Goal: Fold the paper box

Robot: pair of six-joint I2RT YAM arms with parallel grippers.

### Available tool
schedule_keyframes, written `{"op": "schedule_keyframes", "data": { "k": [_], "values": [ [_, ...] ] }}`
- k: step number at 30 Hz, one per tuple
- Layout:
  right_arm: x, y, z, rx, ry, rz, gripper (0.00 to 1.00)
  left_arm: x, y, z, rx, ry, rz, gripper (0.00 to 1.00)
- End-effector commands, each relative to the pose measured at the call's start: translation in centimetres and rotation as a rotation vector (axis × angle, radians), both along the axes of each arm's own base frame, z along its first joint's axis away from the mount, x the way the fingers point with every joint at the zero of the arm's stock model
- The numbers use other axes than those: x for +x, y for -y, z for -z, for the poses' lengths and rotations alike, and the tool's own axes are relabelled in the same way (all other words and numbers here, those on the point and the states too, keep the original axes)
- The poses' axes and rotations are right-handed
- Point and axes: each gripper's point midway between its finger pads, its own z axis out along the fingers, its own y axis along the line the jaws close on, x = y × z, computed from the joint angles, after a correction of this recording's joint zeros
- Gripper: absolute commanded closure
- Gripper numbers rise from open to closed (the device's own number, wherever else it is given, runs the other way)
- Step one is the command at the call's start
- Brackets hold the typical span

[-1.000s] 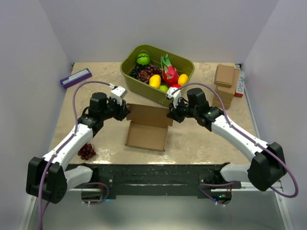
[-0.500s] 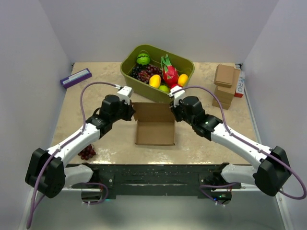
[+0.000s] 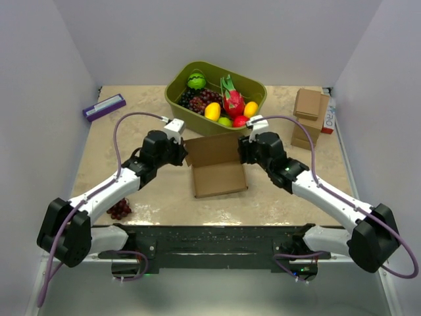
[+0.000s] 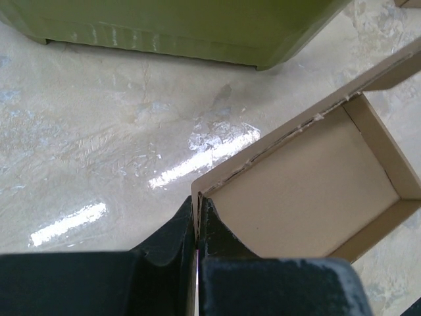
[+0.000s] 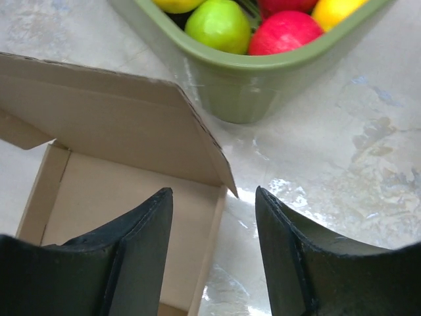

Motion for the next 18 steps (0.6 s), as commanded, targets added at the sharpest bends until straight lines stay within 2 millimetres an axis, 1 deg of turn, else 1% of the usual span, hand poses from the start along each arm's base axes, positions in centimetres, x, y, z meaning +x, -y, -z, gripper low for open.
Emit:
{"op": "schedule_keyframes", "data": {
  "k": [1, 2, 3, 5, 6, 10, 13, 15, 16, 17, 18],
  "values": [
    [-0.1, 0.5, -1.7, 0.055, 0.051, -0.047, 0.43, 0.6, 1.4, -3.1, -0.008, 0.085, 0.085, 1.0],
    [-0.2, 0.1, -1.6, 0.048, 0.052, -0.082, 0.43, 0.7, 1.2, -3.5, 0.001, 0.098, 0.085, 1.0],
    [-0.2, 0.0, -1.7, 0.046, 0.055, -0.099, 0.46, 0.3, 1.1, -3.1, 0.014, 0.079, 0.093, 1.0],
    [-0.1, -0.2, -1.8, 0.042, 0.064, -0.115, 0.47, 0.0, 1.5, -3.7, 0.007, 0.094, 0.128, 1.0],
    [0.2, 0.0, -1.6, 0.032, 0.062, -0.107, 0.46, 0.0, 1.5, -3.8, 0.009, 0.096, 0.14, 1.0],
    [0.7, 0.9, -2.0, 0.026, 0.076, -0.097, 0.39, -0.5, 1.8, -4.2, 0.035, 0.098, 0.189, 1.0],
    [0.9, 1.7, -2.4, 0.02, 0.091, -0.095, 0.37, -0.9, 1.8, -4.0, 0.055, 0.089, 0.219, 1.0],
    [0.8, 1.6, -2.6, 0.021, 0.097, -0.116, 0.39, -1.0, 1.6, -3.8, 0.068, 0.083, 0.222, 1.0],
    [0.6, 1.2, -2.6, 0.028, 0.093, -0.146, 0.4, -1.0, 1.5, -3.8, 0.072, 0.083, 0.22, 1.0],
    [0.6, 1.2, -2.5, 0.025, 0.092, -0.147, 0.43, -0.9, 1.4, -3.7, 0.078, 0.083, 0.211, 1.0],
    [0.3, 0.7, -2.5, 0.036, 0.088, -0.175, 0.44, -0.9, 1.3, -3.7, 0.079, 0.083, 0.206, 1.0]
  ]
}}
